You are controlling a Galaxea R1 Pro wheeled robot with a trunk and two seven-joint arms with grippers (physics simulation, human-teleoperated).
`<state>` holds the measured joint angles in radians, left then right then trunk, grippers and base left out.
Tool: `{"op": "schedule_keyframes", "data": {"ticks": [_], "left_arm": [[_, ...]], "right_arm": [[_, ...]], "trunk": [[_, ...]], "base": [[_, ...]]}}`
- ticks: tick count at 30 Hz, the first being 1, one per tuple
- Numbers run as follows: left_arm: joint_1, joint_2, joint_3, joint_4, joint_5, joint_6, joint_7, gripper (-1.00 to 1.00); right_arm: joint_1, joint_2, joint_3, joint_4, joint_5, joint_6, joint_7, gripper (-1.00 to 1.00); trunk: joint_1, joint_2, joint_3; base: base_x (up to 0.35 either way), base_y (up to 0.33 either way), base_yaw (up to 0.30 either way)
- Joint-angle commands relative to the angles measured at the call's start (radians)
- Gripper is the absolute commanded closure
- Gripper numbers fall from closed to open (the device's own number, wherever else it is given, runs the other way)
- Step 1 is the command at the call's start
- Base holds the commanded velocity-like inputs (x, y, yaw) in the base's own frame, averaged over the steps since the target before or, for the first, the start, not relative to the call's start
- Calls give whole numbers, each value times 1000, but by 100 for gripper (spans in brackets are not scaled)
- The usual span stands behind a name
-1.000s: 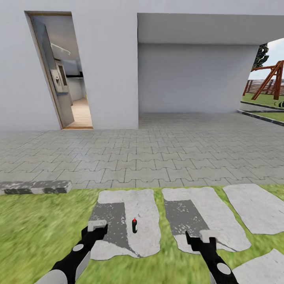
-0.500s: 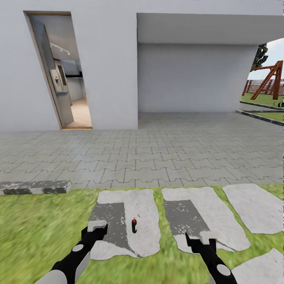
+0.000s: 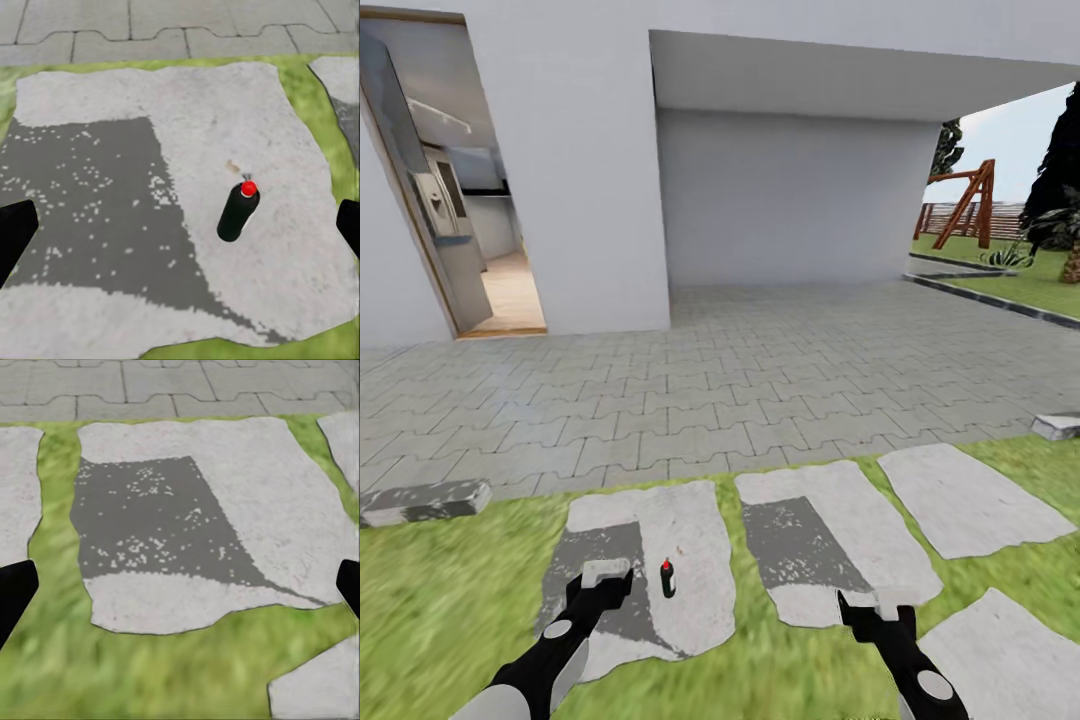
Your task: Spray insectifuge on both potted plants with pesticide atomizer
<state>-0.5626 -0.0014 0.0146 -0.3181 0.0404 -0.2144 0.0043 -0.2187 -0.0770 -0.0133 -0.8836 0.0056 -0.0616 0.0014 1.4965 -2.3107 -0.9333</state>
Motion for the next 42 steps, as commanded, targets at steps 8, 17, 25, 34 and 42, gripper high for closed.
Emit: {"op": "schedule_keyframes", "data": {"ticks": [8,17,25,34,42], "left_arm": [[-1,1,2,0,6,-4,0,-100],[0,7,2,-1,6,-8,-1,-100],[-1,9,3,-1,6,-9,-1,-100],[-2,9,2,-2,5,-9,-1,-100],[-2,10,2,-2,4,-9,-1,-100]], "right_arm": [[-1,0,1,0,1,-3,0,-100],[-1,0,5,0,1,-1,2,-100],[-1,0,7,0,2,-1,2,-100],[-1,1,7,1,2,-1,2,-100],[-1,2,8,2,2,-1,2,-100]], "trunk": [[0,0,-1],[0,0,-1],[0,0,-1],[0,0,-1],[11,-21,-10]], "base": [[212,-140,-112],[122,-70,-6],[174,-114,0],[106,-45,0],[3,-1,0]]}}
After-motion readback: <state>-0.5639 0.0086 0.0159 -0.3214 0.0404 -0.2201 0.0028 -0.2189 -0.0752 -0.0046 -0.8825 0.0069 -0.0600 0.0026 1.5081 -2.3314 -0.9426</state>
